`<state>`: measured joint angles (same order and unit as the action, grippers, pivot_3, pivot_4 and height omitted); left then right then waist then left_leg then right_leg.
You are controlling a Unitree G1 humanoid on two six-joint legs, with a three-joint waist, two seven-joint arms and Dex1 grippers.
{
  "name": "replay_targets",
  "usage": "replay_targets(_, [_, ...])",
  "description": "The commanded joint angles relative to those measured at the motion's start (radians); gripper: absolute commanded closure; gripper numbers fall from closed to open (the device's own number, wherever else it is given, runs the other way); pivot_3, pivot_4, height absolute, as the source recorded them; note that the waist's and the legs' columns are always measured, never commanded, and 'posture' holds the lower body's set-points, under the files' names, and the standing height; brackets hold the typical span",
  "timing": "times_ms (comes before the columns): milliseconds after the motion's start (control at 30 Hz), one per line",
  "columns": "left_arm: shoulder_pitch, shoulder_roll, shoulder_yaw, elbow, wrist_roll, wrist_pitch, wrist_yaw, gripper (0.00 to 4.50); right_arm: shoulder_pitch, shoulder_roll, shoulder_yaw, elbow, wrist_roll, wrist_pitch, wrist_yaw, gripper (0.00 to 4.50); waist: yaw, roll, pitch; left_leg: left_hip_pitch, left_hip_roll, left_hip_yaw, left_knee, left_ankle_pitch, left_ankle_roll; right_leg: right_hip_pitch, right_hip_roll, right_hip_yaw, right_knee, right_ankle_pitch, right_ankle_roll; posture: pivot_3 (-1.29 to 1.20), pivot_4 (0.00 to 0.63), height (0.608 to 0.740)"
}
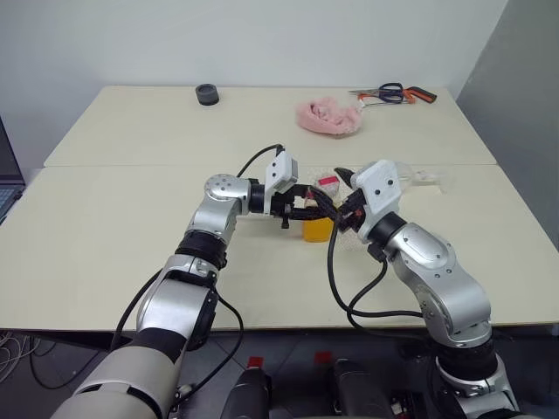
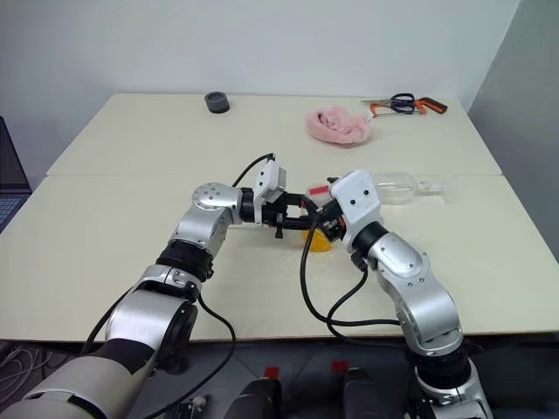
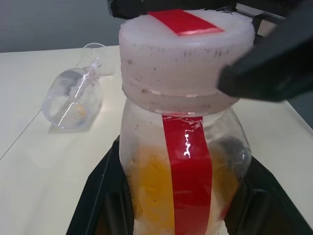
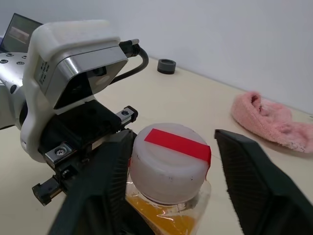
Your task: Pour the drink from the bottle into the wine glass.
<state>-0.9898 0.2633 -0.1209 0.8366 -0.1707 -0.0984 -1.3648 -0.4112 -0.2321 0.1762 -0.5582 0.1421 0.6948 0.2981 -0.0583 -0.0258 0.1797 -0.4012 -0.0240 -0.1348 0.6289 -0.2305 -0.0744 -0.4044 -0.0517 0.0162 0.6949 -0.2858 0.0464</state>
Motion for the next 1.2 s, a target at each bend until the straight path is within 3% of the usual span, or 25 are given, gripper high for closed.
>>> replay_targets(33, [-0.030,-0.001,0.009,-0.015,-0.002,-0.017,-0.001,2.71,-0.008,-0.001,-0.025,-0.011,0.022,-0.032,0.018,2.69,0.000,0.000,0.000,0.000,0.000,0.000,0.000,0.000,0.000,0.000,0.000,0.000,0.000,0.000,0.000,0.00,0.150,0.740])
replay_targets(133, [-0.033,-0.001,0.009,-0.012,-0.001,-0.017,-0.001,2.71,-0.027,-0.027,-0.021,0.023,0.041,-0.082,0.085,2.69,0.000,0.000,0.000,0.000,0.000,0.000,0.000,0.000,0.000,0.000,0.000,0.000,0.000,0.000,0.000,0.00,0.150,0.740])
replay_targets(367, [-0.038,-0.007,0.009,-0.011,-0.005,-0.014,-0.013,2.72,-0.160,-0.136,-0.082,0.308,0.220,-0.224,0.465,2.69,-0.004,0.000,0.000,0.000,0.000,0.001,0.000,0.000,0.000,0.000,0.000,0.000,0.000,0.000,0.000,0.00,0.150,0.740])
replay_targets(500, [-0.042,-0.012,0.010,-0.011,-0.005,-0.018,-0.017,2.72,-0.253,-0.169,-0.110,0.509,0.245,-0.227,0.567,2.69,-0.008,0.000,0.000,0.001,0.000,0.001,0.000,0.000,0.000,0.000,0.000,0.000,0.000,0.000,0.000,0.00,0.150,0.740])
replay_targets(600, [-0.041,-0.014,0.012,-0.012,-0.002,-0.022,-0.017,2.74,-0.275,-0.178,-0.127,0.539,0.265,-0.221,0.597,2.69,-0.008,0.000,0.000,0.001,0.000,0.000,0.000,0.000,0.000,0.000,0.000,0.000,0.000,0.000,0.000,0.00,0.150,0.740])
replay_targets(633, [-0.039,-0.014,0.012,-0.014,-0.002,-0.023,-0.018,2.74,-0.277,-0.174,-0.144,0.534,0.265,-0.225,0.574,2.69,-0.008,0.000,0.000,0.001,0.000,0.000,0.000,0.000,0.000,0.000,0.000,0.000,0.000,0.000,0.000,0.00,0.150,0.740])
replay_targets(900, [-0.036,-0.017,0.012,-0.012,-0.001,-0.031,-0.013,2.76,-0.183,-0.159,-0.177,0.333,0.244,-0.227,0.418,0.00,-0.004,0.000,0.000,0.000,0.000,0.000,0.000,0.000,0.000,0.000,0.000,0.000,0.000,0.000,0.000,0.00,0.150,0.740])
replay_targets(1067, [-0.037,-0.017,0.013,-0.007,-0.001,-0.033,-0.010,2.76,-0.081,-0.113,-0.116,0.155,0.088,-0.240,0.202,0.00,-0.004,0.000,0.000,0.000,0.000,0.001,0.000,0.000,0.000,0.000,0.000,0.000,0.001,0.000,0.000,0.00,0.150,0.740])
replay_targets(1200, [-0.041,-0.020,0.011,0.000,0.001,-0.036,-0.011,2.76,-0.043,-0.101,-0.043,0.105,-0.024,-0.247,0.122,0.00,-0.004,0.000,0.000,0.000,0.000,0.000,0.000,0.000,0.000,0.000,0.000,0.000,0.001,0.000,0.000,0.00,0.150,0.740])
